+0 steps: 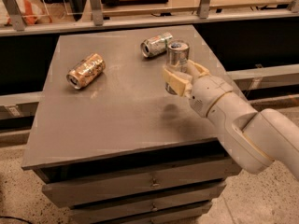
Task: Place redbull can upright
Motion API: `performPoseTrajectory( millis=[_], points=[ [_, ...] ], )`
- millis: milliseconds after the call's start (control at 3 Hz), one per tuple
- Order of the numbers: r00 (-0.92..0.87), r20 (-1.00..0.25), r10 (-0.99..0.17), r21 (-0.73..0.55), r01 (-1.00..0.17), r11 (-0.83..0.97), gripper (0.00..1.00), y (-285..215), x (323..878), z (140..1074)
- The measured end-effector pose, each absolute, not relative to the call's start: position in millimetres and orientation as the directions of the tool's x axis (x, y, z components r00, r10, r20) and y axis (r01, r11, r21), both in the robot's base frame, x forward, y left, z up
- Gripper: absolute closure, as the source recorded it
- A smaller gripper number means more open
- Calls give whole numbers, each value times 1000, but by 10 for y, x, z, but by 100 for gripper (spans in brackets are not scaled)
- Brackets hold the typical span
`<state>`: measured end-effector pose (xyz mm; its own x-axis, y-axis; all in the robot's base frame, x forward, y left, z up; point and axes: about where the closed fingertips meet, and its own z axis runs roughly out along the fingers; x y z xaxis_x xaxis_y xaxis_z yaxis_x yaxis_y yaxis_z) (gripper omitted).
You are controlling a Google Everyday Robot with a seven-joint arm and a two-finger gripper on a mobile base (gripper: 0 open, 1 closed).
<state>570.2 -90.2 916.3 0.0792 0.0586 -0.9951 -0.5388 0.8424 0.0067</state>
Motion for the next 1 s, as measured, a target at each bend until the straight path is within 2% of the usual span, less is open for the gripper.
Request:
performPoseTrajectory(
  millis=[667, 1000],
  points=[
    [55, -993, 100, 51, -565, 824, 100, -745, 5646, 9009],
    [20, -997, 73, 48, -577, 816, 100, -701, 5562, 8963]
  ],
)
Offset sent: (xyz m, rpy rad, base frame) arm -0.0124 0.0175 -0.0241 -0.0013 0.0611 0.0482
